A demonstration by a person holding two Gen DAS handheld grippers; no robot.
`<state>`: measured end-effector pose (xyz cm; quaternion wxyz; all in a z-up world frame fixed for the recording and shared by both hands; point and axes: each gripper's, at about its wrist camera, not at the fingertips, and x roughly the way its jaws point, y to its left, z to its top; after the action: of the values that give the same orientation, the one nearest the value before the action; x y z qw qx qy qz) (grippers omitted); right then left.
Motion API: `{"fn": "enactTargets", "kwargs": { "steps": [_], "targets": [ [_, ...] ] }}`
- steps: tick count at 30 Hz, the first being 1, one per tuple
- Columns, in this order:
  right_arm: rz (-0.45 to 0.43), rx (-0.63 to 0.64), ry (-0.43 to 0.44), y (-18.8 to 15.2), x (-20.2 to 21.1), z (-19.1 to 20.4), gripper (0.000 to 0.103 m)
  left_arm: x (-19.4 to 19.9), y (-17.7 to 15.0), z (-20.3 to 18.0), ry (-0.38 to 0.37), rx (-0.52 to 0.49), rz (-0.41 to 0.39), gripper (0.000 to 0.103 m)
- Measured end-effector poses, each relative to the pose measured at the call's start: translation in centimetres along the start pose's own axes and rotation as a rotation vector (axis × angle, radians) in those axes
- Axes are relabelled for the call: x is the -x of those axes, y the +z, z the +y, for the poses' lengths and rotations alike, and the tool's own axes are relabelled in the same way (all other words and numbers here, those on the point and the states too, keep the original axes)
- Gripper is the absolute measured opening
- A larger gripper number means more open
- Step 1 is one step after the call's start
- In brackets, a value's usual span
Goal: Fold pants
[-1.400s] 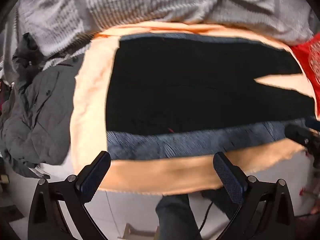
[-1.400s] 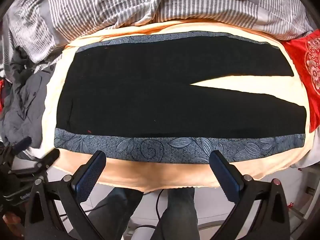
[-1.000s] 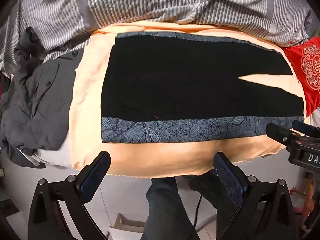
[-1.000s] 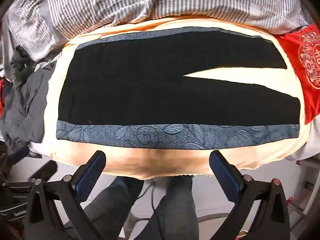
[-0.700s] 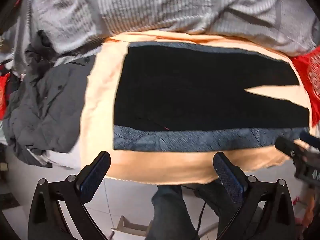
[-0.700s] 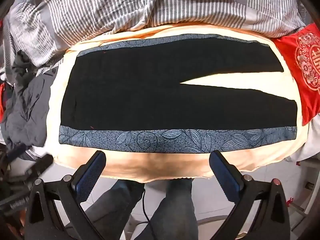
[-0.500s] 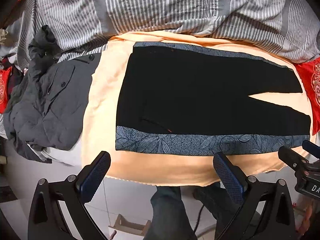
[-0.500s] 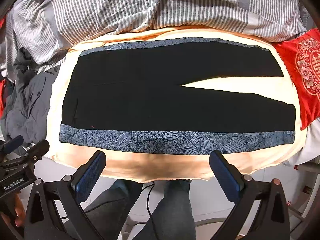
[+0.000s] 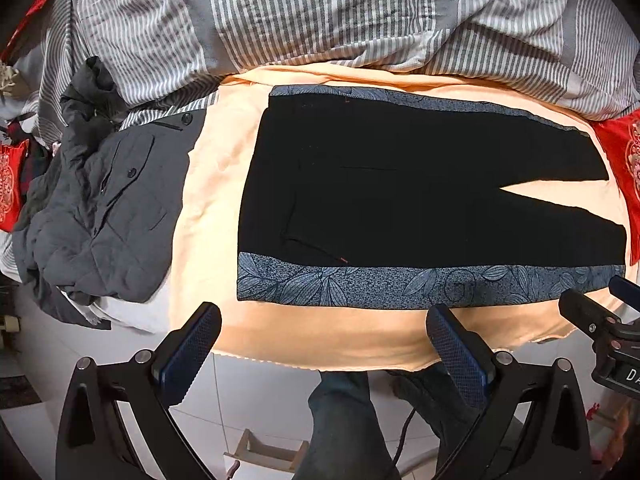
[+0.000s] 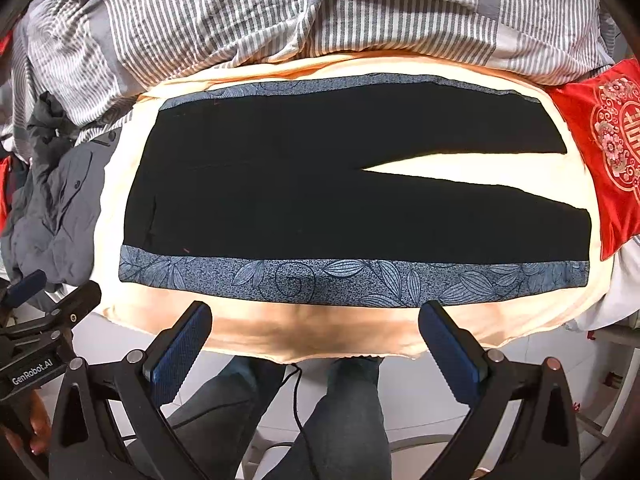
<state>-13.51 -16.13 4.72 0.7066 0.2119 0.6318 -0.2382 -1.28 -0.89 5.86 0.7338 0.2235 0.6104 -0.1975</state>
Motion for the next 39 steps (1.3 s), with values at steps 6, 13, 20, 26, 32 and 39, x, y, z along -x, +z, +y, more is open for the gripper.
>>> {"fn": "enactTargets", "kwargs": {
  "steps": [6, 13, 20, 26, 32, 39],
  "targets": [
    [-0.001, 0.003, 0.003, 0.04, 0.04, -0.05, 0.103, 0.22, -0.14, 0.15, 0.004, 0.004, -0.006, 0.103],
    [-0.005, 0.004, 0.002, 0.05, 0.19, -0.1, 0.103, 0.47, -0.14, -0.03, 0.005, -0.004, -0.012, 0.103],
    [-0.005, 0.006, 0.004, 0.09, 0.26, -0.22, 0.103, 0.51, -0.25, -0.22, 0.008, -0.002, -0.011, 0.103],
    [0.001, 0.006, 0.002, -0.05, 0.14, -0.14, 0.103, 0.44, -0.43, -0.2, 0.008, -0.002, -0.01, 0.103],
    [0.001, 0.015, 0.006, -0.26, 0.02, 0.04, 0.103, 0.45, -0.39, -0.16, 0.008, 0.0, -0.009, 0.103],
    [-0.006, 0.016, 0.009, -0.32, 0.07, -0.34, 0.103, 0.51, -0.94, -0.62, 0.013, 0.002, -0.011, 0.103]
  ]
}}
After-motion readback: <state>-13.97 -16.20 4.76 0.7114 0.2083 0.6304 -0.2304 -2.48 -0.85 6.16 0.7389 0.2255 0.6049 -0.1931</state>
